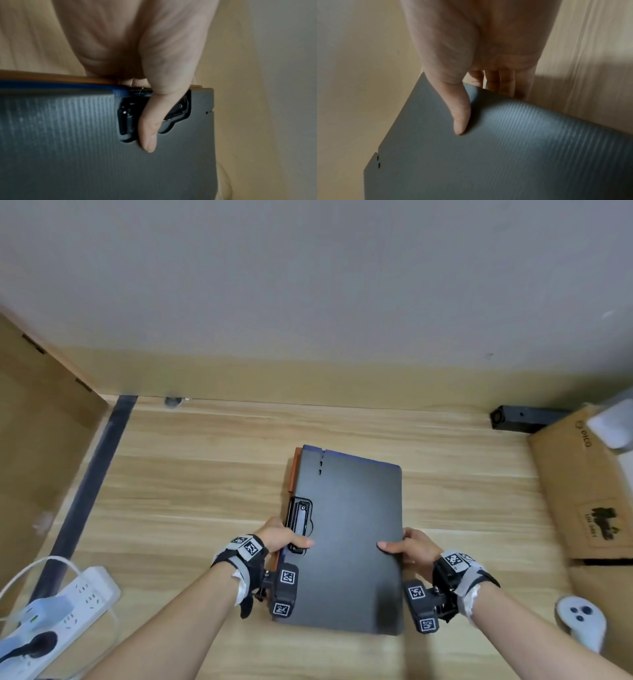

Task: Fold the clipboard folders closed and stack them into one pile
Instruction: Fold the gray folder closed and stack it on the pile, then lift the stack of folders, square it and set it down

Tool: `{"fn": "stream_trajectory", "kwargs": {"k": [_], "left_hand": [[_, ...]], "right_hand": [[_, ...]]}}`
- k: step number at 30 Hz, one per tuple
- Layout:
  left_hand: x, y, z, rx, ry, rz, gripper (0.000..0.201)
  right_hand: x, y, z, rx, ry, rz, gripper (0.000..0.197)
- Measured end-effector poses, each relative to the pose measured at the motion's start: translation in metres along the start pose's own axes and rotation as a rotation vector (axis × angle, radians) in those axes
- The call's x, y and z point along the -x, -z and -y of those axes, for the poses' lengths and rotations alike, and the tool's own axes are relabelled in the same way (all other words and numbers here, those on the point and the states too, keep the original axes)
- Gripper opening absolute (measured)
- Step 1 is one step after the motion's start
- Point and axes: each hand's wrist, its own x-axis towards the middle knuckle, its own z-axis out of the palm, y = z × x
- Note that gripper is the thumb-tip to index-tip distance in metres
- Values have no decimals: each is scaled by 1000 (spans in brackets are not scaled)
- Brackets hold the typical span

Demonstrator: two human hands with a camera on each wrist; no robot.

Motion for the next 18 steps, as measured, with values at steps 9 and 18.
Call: {"fn": "stream_trajectory", "kwargs": {"k": [9, 18], "left_hand": [[146, -50, -113, -58, -456, -13, 86], [179, -67, -190, -91, -626, -278, 77]], "right_hand": [[30, 51, 34, -19, 230, -26, 68], [66, 83, 110, 139, 638, -304, 36]]}}
